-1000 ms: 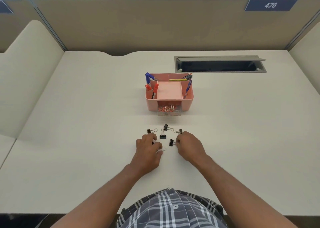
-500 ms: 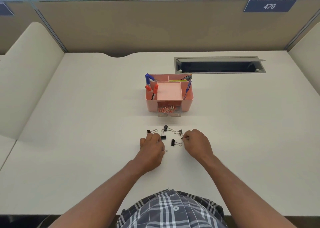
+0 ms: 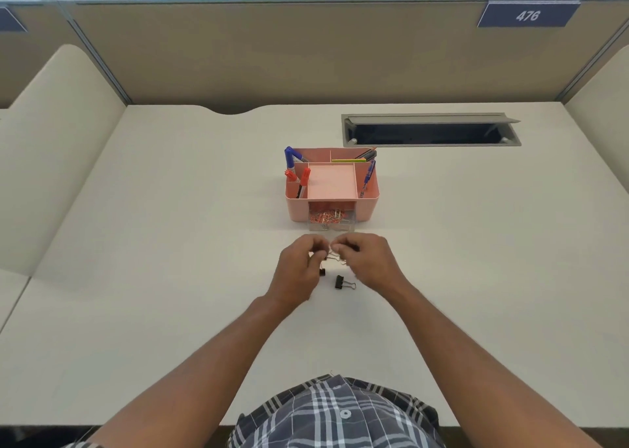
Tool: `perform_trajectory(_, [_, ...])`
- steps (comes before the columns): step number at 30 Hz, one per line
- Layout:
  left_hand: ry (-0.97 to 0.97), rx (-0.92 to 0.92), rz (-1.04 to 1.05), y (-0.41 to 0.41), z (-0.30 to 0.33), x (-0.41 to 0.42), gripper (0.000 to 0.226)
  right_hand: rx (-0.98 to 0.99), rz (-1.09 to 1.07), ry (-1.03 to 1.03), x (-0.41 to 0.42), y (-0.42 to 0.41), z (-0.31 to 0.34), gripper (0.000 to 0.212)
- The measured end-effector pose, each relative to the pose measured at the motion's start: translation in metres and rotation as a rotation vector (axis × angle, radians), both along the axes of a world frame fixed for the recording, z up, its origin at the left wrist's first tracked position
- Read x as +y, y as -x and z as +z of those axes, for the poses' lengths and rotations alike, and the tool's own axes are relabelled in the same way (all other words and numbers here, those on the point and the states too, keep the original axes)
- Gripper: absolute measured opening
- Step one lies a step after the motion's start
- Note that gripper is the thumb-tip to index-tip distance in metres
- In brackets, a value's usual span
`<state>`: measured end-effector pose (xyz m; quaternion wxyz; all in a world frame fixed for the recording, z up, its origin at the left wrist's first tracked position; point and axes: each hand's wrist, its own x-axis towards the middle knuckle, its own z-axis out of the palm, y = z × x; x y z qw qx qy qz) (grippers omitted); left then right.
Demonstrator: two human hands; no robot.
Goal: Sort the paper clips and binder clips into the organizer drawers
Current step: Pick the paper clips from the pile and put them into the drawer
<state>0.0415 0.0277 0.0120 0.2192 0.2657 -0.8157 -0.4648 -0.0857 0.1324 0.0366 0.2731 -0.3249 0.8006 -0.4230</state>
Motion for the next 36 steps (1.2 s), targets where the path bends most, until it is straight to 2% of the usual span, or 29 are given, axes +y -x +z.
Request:
perform_trajectory(4, [-0.026,0.03,0.197,0.001,0.001,-0.013,0.024,0.114,-0.215,0.069,-0.021,0.022,0.017,0.011])
perform_trajectory(7, [-0.027,-0.044,0.272,-0.01,-0.012,-0.023,0.031,0.122,-0.208,0.004,-0.038,0.036,0.024,0.016])
perform_trajectory(10, [0.071,-0.124,0.208,-0.031,-0.027,-0.026,0.038,0.149,-0.171,-0.044,-0.045,0.039,0.027,0.021])
perform_trajectory(13, [0.176,-0.209,0.068,-0.054,-0.044,-0.023,0.046,0.175,-0.161,-0.003,-0.034,0.027,0.027,0.018])
perform_trajectory(16, [0.252,-0.275,-0.007,-0.069,-0.06,-0.018,0.036,0.202,-0.075,-0.047,-0.012,0.008,0.012,0.018])
perform_trajectory(20, [0.342,-0.278,-0.018,-0.068,-0.064,-0.015,0.024,0.306,0.225,-0.288,0.01,-0.01,-0.031,0.023])
perform_trajectory(23, [0.375,-0.311,0.01,-0.064,-0.063,-0.017,0.018,0.405,0.377,-0.337,0.025,-0.028,-0.055,0.025])
perform_trajectory(27, [0.36,-0.325,0.047,-0.067,-0.064,-0.021,0.014,0.519,0.315,-0.345,0.032,-0.037,-0.071,0.023])
perform_trajectory(30, [0.39,-0.343,0.033,-0.07,-0.065,-0.021,0.008,0.523,0.282,-0.301,0.028,-0.044,-0.07,0.022])
perform_trajectory(33, [0.361,-0.343,0.034,-0.071,-0.066,-0.021,0.022,0.521,0.344,-0.245,0.02,-0.057,-0.068,0.024])
perform_trajectory(36, [0.372,-0.346,-0.062,-0.07,-0.066,-0.019,0.04,0.575,0.386,-0.252,0.013,-0.068,-0.071,0.023])
